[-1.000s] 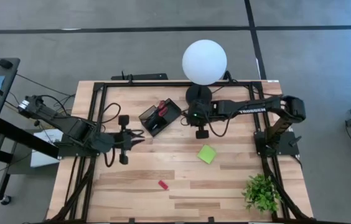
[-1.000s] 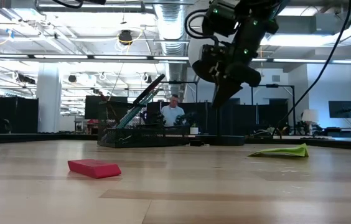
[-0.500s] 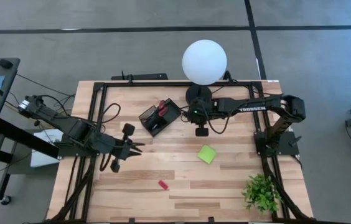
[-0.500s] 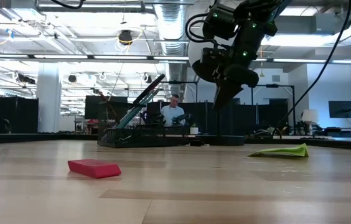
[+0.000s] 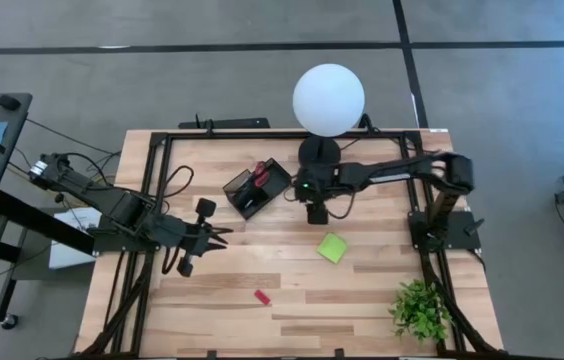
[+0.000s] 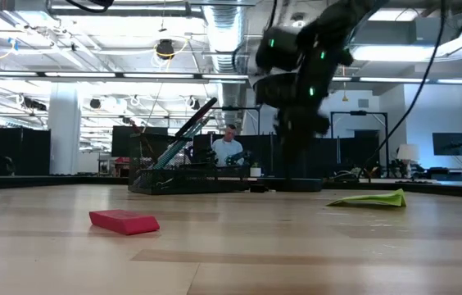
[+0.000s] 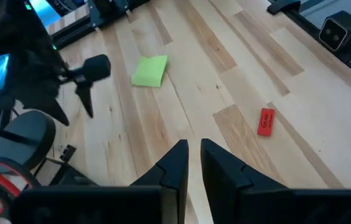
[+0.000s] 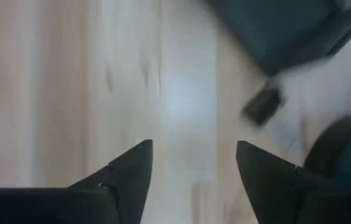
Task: Pick and place office supplies into organizer
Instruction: Put the black binder clip into the black desk organizer
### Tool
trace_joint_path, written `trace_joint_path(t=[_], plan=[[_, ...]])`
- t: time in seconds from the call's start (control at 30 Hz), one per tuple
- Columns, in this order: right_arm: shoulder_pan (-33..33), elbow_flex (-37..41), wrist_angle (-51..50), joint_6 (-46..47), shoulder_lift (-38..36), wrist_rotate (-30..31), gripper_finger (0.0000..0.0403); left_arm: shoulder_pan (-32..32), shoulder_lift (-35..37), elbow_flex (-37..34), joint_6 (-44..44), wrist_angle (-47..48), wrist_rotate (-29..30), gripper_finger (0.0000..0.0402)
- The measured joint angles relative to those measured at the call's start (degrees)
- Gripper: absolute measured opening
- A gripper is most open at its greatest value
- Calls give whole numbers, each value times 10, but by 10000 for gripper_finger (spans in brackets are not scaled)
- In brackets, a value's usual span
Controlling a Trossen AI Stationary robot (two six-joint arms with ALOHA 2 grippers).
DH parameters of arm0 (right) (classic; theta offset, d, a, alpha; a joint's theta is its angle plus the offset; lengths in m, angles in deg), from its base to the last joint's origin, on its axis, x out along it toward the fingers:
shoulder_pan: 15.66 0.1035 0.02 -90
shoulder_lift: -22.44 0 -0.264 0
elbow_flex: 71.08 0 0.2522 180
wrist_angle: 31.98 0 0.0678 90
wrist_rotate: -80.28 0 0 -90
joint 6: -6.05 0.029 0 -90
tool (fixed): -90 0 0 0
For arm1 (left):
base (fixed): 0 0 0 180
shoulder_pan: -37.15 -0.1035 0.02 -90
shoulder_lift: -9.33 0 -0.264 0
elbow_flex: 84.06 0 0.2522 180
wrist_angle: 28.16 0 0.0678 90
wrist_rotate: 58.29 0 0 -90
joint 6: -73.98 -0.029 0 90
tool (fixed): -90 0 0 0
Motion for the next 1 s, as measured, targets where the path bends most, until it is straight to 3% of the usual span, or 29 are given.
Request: trace_joint_path(t=[0.27,0.43,0.6,0.7,0.83,1.0], plan=[[-7,2,68,-83,83,92,232,-1,0,0,18,26,13,38],[-20,2,85,-156,88,146,222,-1,0,0,19,25,13,38],[-35,1,116,-287,78,135,217,-1,0,0,18,32,12,38],[-50,-4,93,-364,79,74,218,-1,0,0,19,36,12,38],[-70,-38,45,-388,91,-18,219,-1,0,0,35,37,9,38],[-81,-72,25,-450,97,-14,219,-1,0,0,45,41,8,38]])
